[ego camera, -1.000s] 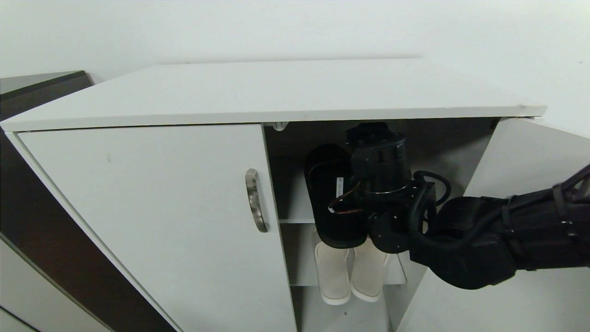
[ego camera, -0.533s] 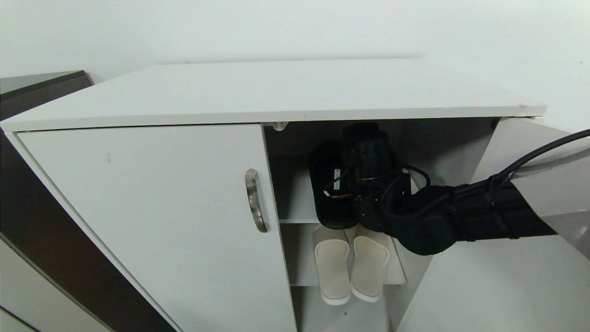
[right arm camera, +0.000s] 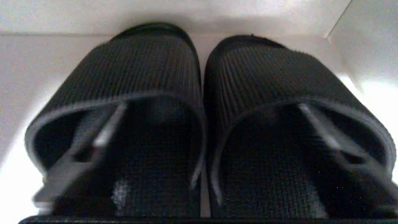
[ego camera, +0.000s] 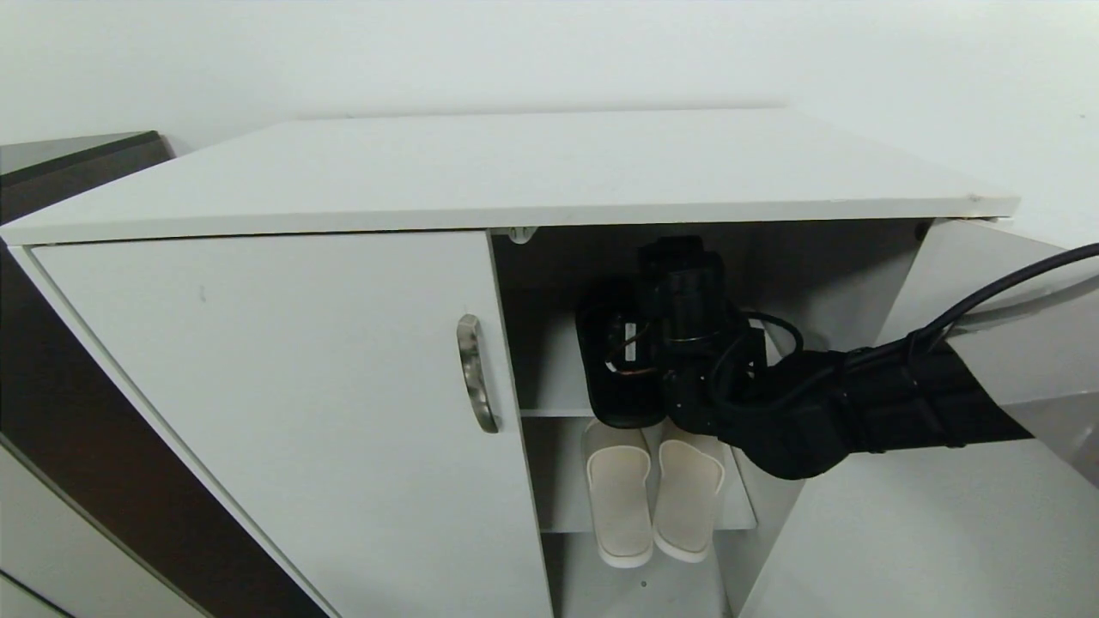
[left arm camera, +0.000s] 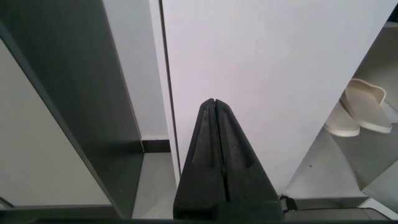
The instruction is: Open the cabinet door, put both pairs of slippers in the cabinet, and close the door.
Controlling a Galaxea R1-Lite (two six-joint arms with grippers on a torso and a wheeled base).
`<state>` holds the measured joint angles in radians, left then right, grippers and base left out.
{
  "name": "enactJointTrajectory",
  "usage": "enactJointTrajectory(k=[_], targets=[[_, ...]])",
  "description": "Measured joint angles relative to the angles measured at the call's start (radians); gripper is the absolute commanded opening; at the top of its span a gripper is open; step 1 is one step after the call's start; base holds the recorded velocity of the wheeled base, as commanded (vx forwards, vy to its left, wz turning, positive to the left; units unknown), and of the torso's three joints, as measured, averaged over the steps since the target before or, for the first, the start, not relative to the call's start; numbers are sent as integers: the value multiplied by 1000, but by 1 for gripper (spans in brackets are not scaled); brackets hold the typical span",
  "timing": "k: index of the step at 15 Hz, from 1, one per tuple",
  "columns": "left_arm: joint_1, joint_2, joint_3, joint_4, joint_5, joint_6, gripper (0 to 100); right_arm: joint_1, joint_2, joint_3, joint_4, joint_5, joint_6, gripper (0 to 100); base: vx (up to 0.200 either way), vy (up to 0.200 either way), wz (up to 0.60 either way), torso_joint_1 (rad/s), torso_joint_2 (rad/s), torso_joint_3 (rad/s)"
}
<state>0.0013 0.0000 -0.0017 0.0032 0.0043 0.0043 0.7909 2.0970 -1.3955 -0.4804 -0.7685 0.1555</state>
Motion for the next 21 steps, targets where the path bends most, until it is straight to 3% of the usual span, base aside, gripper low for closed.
enactJointTrajectory(k=[5,8,9,13,21], targets=[[0,0,0,0,0,0,0,61,-163,189,-6,10,-9,100,0,0,0,0,0,0],[0,0,0,0,0,0,0,113,-293,356,-22,87,25,100,0,0,0,0,0,0],[0,0,0,0,0,0,0,130,-333,417,-38,113,39,0,0,0,0,0,0,0],[-1,0,0,0,0,0,0,187,-442,600,-166,195,49,0,-50,0,0,1,1,1],[0,0,0,0,0,-1,0,195,-483,631,-171,229,53,0,-200,0,0,1,2,4]])
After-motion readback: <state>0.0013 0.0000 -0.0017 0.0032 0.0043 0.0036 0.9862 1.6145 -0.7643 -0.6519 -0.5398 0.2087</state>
